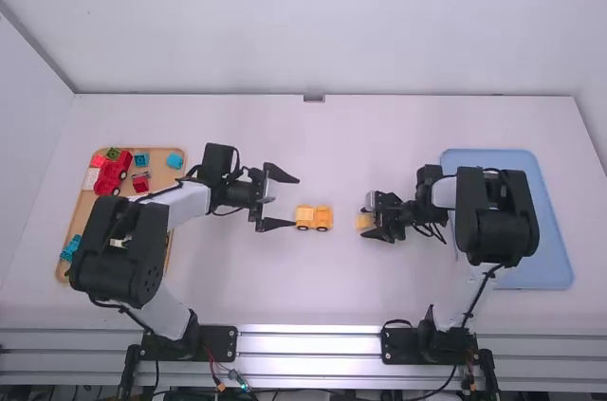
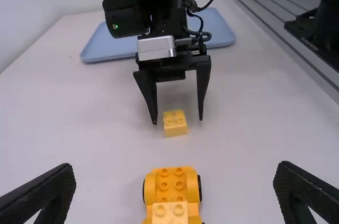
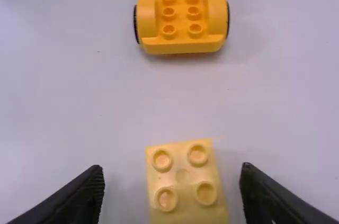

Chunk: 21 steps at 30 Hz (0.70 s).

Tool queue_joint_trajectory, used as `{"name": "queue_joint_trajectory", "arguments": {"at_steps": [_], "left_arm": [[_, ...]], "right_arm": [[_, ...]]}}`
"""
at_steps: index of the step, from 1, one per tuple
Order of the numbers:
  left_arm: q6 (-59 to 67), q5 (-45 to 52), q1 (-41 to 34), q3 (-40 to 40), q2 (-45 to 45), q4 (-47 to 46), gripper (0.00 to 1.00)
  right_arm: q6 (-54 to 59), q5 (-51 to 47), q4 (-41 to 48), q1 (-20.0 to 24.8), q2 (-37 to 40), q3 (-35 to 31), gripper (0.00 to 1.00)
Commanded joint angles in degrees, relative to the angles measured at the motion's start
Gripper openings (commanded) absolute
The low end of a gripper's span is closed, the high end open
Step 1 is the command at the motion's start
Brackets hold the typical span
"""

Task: Assemble lego blocks to make yellow taxi

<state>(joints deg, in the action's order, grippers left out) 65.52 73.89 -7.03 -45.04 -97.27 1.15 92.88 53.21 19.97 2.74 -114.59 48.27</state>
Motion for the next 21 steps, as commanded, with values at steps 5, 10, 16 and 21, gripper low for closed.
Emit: {"name": "queue_joint_trajectory", "arguments": {"at_steps": [5, 10, 16, 21], "left_arm": [[-0.2, 2.2, 0.1, 0.7, -0.4, -0.2, 0.99], [-0.2, 2.5, 0.1, 0.7, -0.4, -0.2, 0.99], [-0.2, 3.5, -0.2, 0.7, -0.4, -0.2, 0.99], [-0.2, 3.4, 0.2, 0.7, -0.4, -0.4, 0.99]], "right_arm": [[1.5, 1.3, -0.6, 1.5, -1.8, 0.4, 0.53], [0.1, 1.2, -2.2, 1.7, -2.0, -0.5, 0.53], [-5.4, 1.7, -7.7, 1.8, -2.0, -2.3, 0.53], [-4.1, 2.4, -7.8, 1.8, -2.0, -2.7, 0.48]]}}
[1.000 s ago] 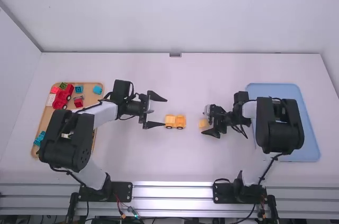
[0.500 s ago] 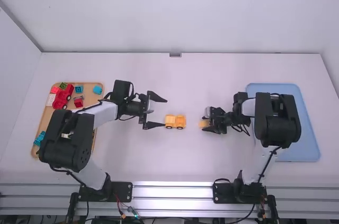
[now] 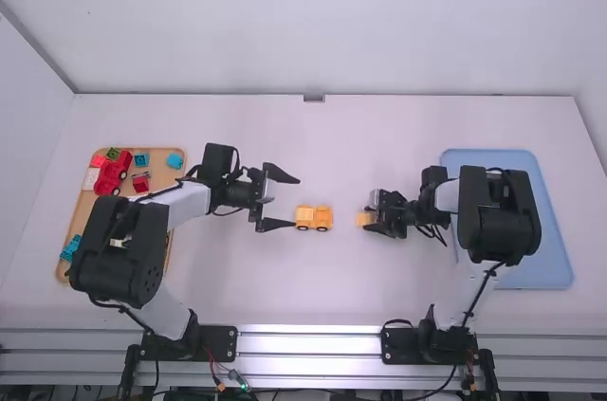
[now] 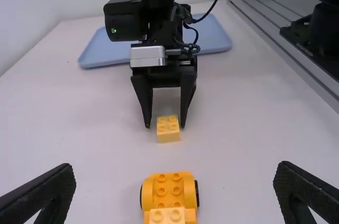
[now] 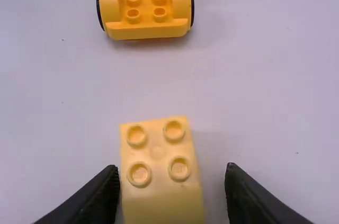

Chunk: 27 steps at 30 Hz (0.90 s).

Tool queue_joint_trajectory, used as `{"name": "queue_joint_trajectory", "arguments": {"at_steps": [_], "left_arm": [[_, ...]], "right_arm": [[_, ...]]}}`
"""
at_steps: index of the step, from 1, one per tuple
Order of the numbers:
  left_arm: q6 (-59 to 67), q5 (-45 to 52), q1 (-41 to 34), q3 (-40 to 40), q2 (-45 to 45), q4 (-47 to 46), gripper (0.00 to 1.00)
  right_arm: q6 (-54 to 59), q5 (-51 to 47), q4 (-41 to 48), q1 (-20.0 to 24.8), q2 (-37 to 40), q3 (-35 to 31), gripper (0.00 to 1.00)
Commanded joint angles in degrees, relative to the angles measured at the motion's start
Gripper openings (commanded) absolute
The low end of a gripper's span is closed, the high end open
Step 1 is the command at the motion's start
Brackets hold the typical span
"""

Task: Assemble lego blocks to make yellow taxi

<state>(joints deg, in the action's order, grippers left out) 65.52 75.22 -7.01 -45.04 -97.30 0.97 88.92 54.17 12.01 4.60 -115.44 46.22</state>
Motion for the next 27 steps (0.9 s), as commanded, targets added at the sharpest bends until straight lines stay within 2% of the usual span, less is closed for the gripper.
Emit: {"name": "queue_joint_trajectory", "arguments": {"at_steps": [1, 2, 3, 5, 7, 8, 13, 17, 21, 24, 27], "left_arm": [[-0.2, 2.1, 0.2, 0.7, -0.4, -0.2, 0.99], [-0.2, 2.2, 0.2, 0.7, -0.4, -0.3, 0.99], [-0.2, 2.2, 0.2, 0.7, -0.4, -0.3, 0.99], [-0.2, 2.1, 0.2, 0.7, -0.4, -0.3, 0.99], [-0.1, 2.1, 0.1, 0.7, -0.4, -0.5, 0.99], [-0.2, 1.8, 0.1, 0.9, -0.4, -0.4, 0.99], [-0.2, -2.4, -0.5, 3.4, -0.4, 3.3, 0.99], [-0.2, -4.3, -0.5, 6.1, -0.4, 6.6, 0.99], [-1.6, -5.4, -0.5, 8.7, -0.7, 11.0, 0.99], [-6.2, -7.3, -0.6, 9.0, -3.3, 15.8, 0.99], [-7.5, -4.3, -1.6, 8.9, -7.6, 21.8, 0.99]], "right_arm": [[-0.2, 1.3, 0.3, -0.1, -1.2, -0.6, 0.43], [-0.2, 1.3, 0.5, -0.2, -1.2, -0.6, 0.36], [-0.2, 1.3, 0.5, -0.2, -1.2, -0.6, 0.36], [-0.2, 1.4, 0.6, -0.1, -1.2, -0.6, 0.26], [-0.3, 1.6, 0.6, -0.1, -1.2, -0.6, 0.23], [-0.9, 1.6, 0.6, 0.0, -1.2, -0.6, 0.17], [-3.0, 4.3, 2.9, -0.1, -0.7, 0.9, 0.17], [0.8, 6.3, 13.0, 0.3, 2.8, 4.0, 0.17], [3.0, 5.7, 21.6, -1.3, 6.8, 7.8, 0.15], [0.5, 4.6, 21.3, -3.2, 9.6, 8.5, 0.15], [-5.8, 2.3, 18.0, -6.3, 12.7, 8.4, 0.14]]}}
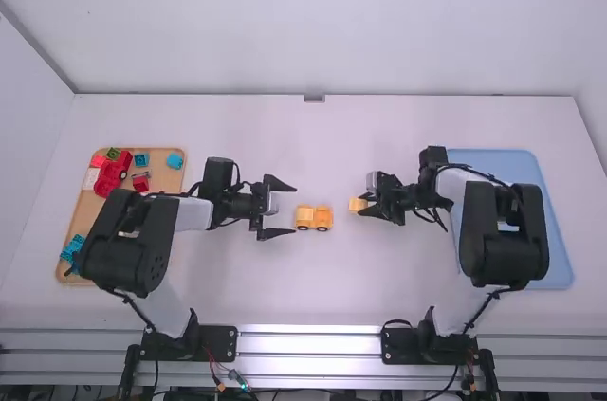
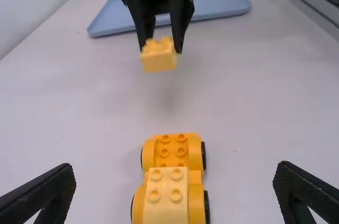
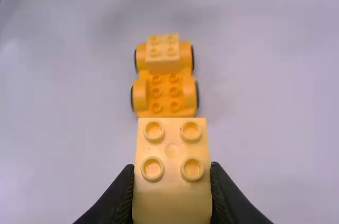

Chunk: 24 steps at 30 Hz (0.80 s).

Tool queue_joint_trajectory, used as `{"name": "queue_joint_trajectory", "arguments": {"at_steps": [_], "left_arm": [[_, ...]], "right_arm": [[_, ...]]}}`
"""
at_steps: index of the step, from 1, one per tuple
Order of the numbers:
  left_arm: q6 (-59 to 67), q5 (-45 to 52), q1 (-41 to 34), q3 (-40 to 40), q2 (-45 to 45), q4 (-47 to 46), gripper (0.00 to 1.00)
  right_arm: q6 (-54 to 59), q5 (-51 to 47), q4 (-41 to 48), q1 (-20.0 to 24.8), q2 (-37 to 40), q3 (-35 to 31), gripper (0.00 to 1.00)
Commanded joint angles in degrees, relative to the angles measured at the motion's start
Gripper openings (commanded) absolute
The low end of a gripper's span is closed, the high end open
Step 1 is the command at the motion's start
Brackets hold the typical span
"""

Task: Assemble lego blocks to make yellow taxi

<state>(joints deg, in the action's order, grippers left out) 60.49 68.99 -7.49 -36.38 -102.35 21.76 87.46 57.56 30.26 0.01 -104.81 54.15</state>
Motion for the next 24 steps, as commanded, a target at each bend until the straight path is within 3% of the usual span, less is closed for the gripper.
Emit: {"name": "queue_joint_trajectory", "arguments": {"at_steps": [1, 8, 17, 24], "left_arm": [[-2.4, 2.4, -1.6, 0.2, -3.9, 3.0, 0.99], [-9.1, -1.7, -4.7, -1.4, -9.9, 9.7, 0.99], [-7.6, -3.7, -5.5, -9.3, -15.9, 1.2, 0.99], [-3.0, -2.6, -5.7, -10.4, -18.5, -1.4, 0.99]], "right_arm": [[-6.7, -2.1, -1.6, -2.7, 2.7, 0.4, 0.13], [-14.6, -6.5, -11.6, -9.9, 4.4, -3.8, 0.1], [-22.4, -6.6, -27.1, -13.8, 4.4, -12.2, 0.11], [-29.2, -8.4, -37.0, -15.4, 4.0, -15.6, 0.11]]}}
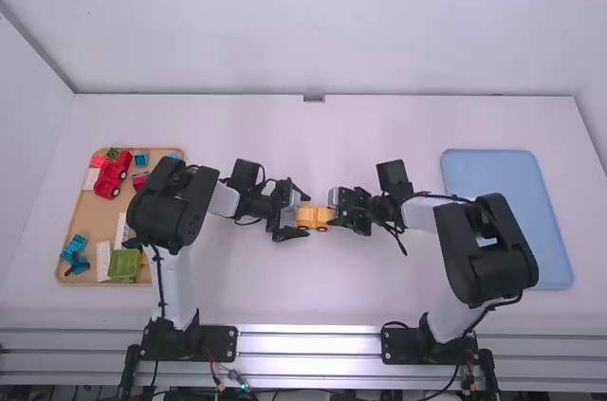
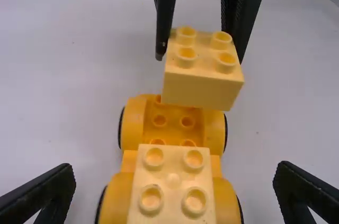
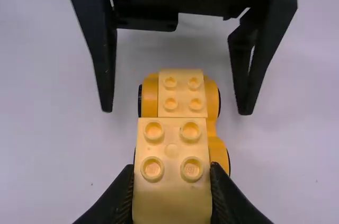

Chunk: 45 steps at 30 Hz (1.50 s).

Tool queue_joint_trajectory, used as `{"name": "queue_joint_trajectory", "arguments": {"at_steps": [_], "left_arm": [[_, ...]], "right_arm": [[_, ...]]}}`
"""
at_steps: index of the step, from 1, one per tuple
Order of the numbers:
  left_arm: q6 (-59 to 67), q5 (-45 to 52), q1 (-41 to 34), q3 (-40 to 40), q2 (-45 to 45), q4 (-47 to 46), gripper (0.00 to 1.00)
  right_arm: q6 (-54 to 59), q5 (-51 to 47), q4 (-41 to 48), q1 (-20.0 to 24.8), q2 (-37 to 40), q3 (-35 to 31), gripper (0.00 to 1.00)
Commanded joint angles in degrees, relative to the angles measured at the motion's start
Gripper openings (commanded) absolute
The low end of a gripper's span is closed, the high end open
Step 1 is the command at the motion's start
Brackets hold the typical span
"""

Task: Assemble lego blocks to make yellow taxi

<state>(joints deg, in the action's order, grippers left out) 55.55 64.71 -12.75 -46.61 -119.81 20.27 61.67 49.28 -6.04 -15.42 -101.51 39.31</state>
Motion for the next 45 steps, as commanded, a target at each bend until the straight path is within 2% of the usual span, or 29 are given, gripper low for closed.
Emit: {"name": "queue_joint_trajectory", "arguments": {"at_steps": [1, 5, 10, 12, 15, 18, 19, 21, 23, 32, 45], "left_arm": [[2.0, 1.9, -0.4, 0.2, -1.1, 0.3, 0.99], [1.8, 1.3, -1.6, 0.9, -1.7, 2.5, 1.0], [0.7, -0.3, -3.0, 0.7, -3.3, 4.0, 0.95], [-0.1, -0.3, -2.9, 0.5, -3.3, 4.0, 0.86], [0.0, -1.4, -3.0, 0.5, -3.3, 4.2, 0.79], [-0.3, -2.7, -3.0, 0.5, -3.3, 4.1, 0.6], [-0.3, -2.7, -3.0, 0.5, -3.3, 4.1, 0.59], [-0.2, -2.8, -3.0, 0.5, -3.3, 4.2, 0.48], [-0.2, -2.8, -3.0, 0.5, -3.3, 4.2, 0.44], [-0.2, -2.6, -3.0, 0.6, -3.3, 2.9, 0.4], [-0.2, -2.7, -3.0, 0.6, -3.3, 2.6, 0.4]], "right_arm": [[-3.3, 0.2, -1.0, 0.0, 0.4, -1.0, 0.11], [-3.3, 0.0, -1.2, 0.0, -0.4, -1.0, 0.11], [-3.2, 0.3, -1.7, 0.0, -1.0, -1.1, 0.11], [-3.1, 0.3, -1.7, 0.0, -1.3, -1.1, 0.1], [-3.1, 0.2, -1.7, 0.0, -1.3, -1.1, 0.09], [-3.1, 0.2, -1.7, 0.0, -1.3, -1.1, 0.09], [-3.1, 0.2, -1.7, 0.0, -1.3, -1.1, 0.09], [-3.2, 0.1, -1.6, 0.0, -1.3, -1.1, 0.09], [-3.2, -0.3, -1.4, 0.0, -1.3, -1.1, 0.09], [-3.3, 0.6, -5.5, 0.0, -6.4, -1.1, 0.09], [-2.7, -3.4, -5.9, -1.1, -6.5, -1.0, 0.12]]}}
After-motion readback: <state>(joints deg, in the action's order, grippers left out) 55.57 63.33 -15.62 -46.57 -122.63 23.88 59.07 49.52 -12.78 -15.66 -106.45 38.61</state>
